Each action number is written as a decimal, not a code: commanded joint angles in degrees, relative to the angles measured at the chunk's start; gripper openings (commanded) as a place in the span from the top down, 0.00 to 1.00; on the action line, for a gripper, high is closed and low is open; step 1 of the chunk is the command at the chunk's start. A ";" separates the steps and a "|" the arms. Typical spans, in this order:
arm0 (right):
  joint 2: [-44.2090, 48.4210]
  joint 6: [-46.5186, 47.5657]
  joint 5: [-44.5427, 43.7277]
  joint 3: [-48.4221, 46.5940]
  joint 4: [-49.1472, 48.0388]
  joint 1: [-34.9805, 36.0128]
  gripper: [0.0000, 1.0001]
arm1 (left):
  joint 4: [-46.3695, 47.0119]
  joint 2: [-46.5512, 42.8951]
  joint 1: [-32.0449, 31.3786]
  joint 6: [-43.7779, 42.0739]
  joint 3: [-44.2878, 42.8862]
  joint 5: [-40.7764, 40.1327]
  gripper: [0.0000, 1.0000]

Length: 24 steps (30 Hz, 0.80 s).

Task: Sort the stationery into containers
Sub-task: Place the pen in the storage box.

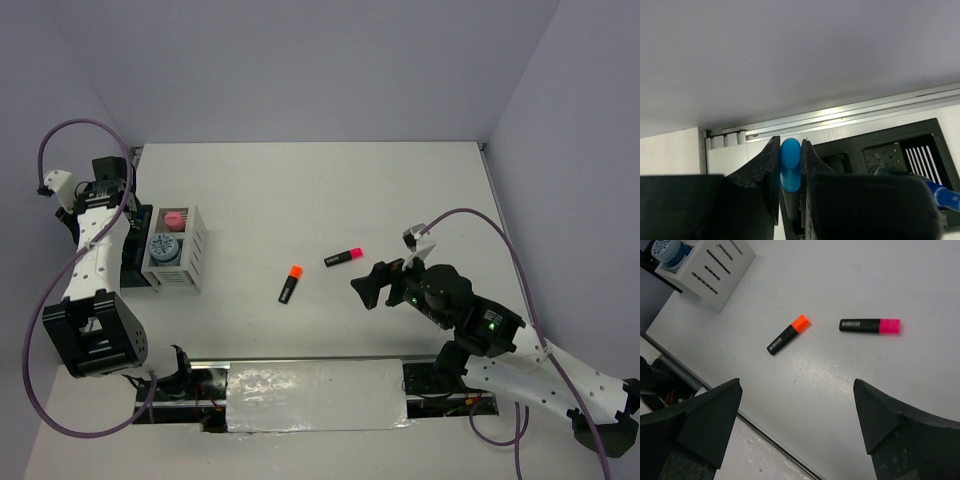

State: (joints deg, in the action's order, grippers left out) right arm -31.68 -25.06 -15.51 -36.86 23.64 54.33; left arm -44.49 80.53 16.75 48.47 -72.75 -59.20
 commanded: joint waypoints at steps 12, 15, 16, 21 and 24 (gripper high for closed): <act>0.04 -0.16 0.92 -0.40 -2.02 -0.10 0.00 | 6.52 1.29 0.47 1.73 1.74 2.68 0.44; 0.39 -0.43 1.09 -0.14 -2.02 -0.18 0.00 | 5.56 0.95 0.56 2.94 1.39 2.78 0.13; 0.31 -0.43 1.01 0.03 -2.10 -0.10 0.00 | 5.21 0.86 0.47 3.21 1.30 2.77 0.06; -4.60 -4.89 -5.03 -1.44 -0.62 -0.18 0.00 | 6.86 -3.97 -0.22 -3.18 -0.11 9.96 0.01; -17.41 -17.18 -16.95 -7.93 9.91 -0.18 0.00 | 12.83 -10.55 -3.64 -12.23 1.82 21.99 0.01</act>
State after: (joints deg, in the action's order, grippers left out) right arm -39.40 -31.77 -20.32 -39.07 26.35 54.33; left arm -38.50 77.65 16.10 44.82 -70.67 -47.48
